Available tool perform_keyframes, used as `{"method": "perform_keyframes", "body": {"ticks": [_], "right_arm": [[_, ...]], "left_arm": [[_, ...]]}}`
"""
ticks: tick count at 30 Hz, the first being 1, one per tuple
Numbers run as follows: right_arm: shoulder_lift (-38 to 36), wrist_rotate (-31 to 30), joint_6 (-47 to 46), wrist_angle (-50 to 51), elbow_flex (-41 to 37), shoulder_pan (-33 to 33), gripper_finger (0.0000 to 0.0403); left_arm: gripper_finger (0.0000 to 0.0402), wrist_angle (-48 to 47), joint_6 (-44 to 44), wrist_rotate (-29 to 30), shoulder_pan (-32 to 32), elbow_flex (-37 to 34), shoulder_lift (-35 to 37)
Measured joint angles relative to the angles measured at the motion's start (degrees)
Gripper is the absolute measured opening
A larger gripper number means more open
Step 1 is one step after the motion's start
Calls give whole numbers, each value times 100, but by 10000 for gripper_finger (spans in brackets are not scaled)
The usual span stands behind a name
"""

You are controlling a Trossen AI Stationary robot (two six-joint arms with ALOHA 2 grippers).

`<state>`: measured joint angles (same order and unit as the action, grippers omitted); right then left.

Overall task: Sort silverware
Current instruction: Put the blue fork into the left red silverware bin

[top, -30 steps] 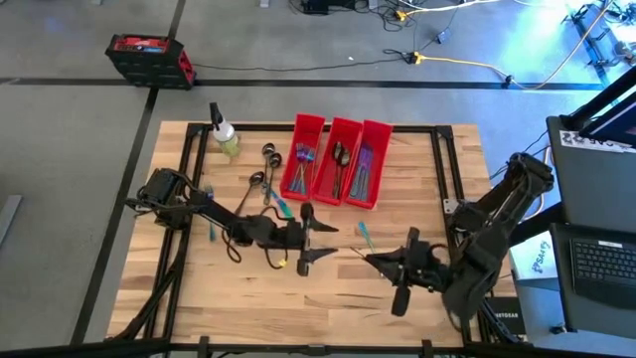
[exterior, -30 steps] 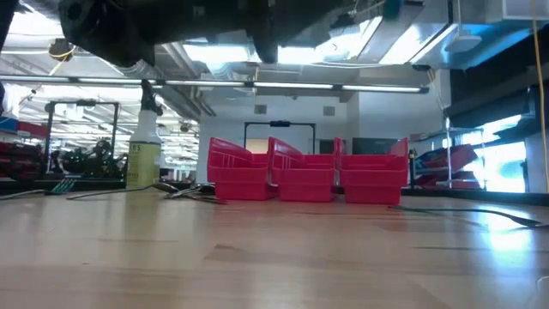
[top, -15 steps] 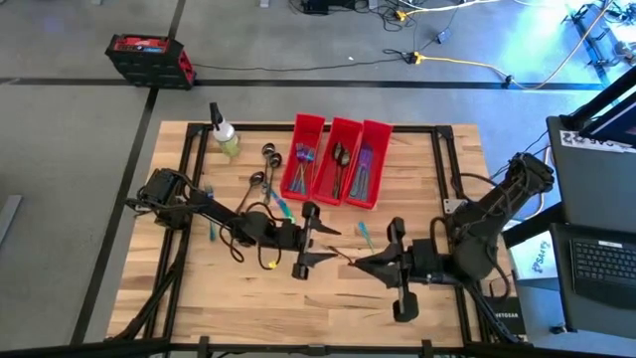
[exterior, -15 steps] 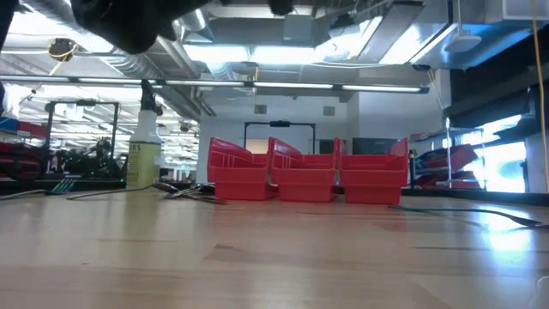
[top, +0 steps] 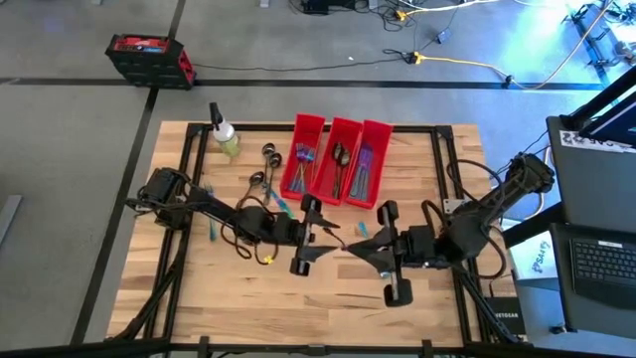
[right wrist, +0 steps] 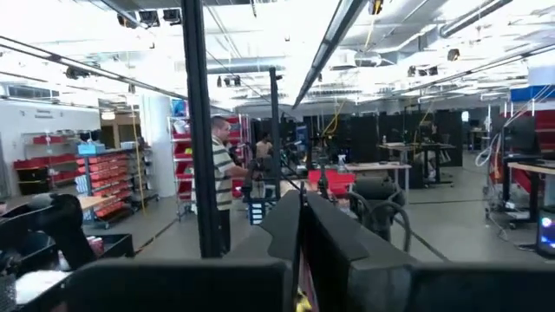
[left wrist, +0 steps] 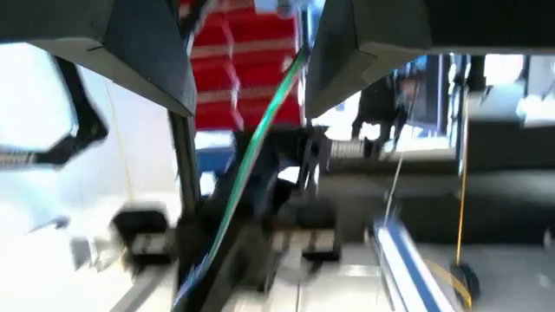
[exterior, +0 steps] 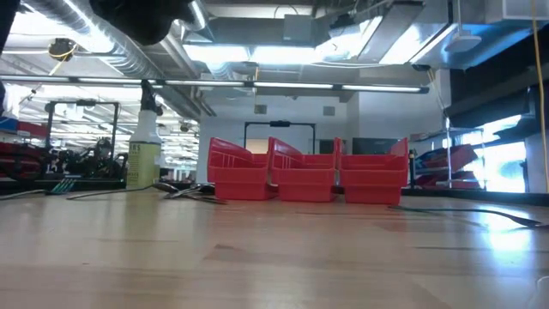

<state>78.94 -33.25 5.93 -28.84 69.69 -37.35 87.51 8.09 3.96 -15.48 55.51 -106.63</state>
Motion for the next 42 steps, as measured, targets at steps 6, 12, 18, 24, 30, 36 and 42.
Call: {"method": "perform_keyframes", "body": {"ticks": [6,12,18,24,30,36,42], "right_arm": [[-9,343,44,-176,0,157,0],[-12,501,67,-228,0,224,0],[-13,500,62,-221,0,224,0],[-13,527,145,-287,0,221,0],[-13,542,158,-334,0,219,0],[-13,592,186,-405,0,219,0],[-13,592,184,-390,0,218,0]], "left_arm": [[186,227,-67,-50,78,13,33],[186,229,-214,-45,131,51,35],[186,231,-48,-41,135,227,39],[163,231,88,-41,135,247,39],[111,125,60,-61,155,247,39],[105,9,-56,-61,161,247,39],[105,19,-56,-61,161,247,39]]}}
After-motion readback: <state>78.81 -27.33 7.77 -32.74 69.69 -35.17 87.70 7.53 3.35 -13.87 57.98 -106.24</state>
